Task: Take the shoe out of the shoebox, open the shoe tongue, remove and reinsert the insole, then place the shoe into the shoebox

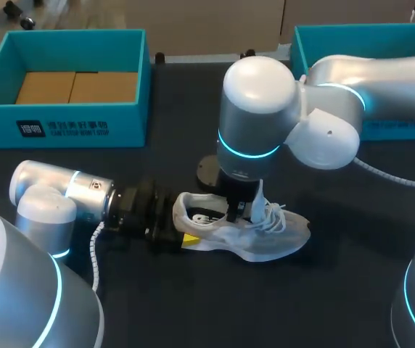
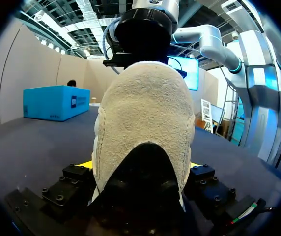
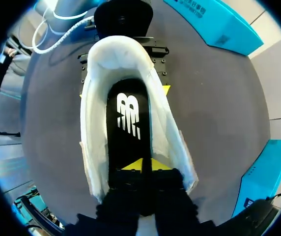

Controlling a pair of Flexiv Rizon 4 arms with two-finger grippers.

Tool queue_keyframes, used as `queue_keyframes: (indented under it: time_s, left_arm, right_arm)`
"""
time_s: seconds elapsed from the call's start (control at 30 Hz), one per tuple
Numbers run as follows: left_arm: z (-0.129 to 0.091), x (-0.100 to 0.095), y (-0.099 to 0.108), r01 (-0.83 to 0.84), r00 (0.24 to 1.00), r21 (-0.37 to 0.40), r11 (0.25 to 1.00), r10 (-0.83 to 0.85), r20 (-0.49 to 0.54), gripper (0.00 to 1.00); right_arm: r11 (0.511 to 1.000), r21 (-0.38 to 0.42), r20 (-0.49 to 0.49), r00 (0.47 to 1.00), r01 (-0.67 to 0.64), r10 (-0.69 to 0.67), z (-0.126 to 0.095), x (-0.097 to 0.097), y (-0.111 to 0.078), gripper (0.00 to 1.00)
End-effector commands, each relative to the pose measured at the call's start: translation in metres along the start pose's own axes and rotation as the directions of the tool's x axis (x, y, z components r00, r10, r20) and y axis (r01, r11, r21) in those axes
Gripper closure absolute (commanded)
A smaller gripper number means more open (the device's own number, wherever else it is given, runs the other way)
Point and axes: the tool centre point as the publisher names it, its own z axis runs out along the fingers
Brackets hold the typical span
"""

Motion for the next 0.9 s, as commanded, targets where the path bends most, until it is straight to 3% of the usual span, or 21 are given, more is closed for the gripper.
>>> queue_keyframes:
  time_s: [0.03,0.5,0.63,0.9]
  left_arm:
    - [0.000,-0.001,0.002,0.000,1.000,0.000,1.000,0.000,0.001,1.00]
    - [0.000,-0.001,0.002,0.000,1.000,0.000,1.000,0.000,0.001,1.00]
    - [0.000,-0.001,0.002,0.000,1.000,0.000,1.000,0.000,0.001,1.00]
    - [0.000,-0.001,0.002,0.000,1.000,0.000,1.000,0.000,0.001,1.00]
  right_arm:
    - [1.000,-0.003,-0.010,1.000,0.005,-0.005,0.004,-0.001,-0.002,0.62]
    - [1.000,0.000,-0.085,0.996,0.016,-0.016,0.027,0.006,0.002,0.60]
    - [1.000,-0.005,-0.107,0.994,0.016,-0.016,0.031,0.009,0.002,0.54]
    - [1.000,0.017,-0.207,0.978,0.008,-0.004,0.038,0.028,0.003,0.62]
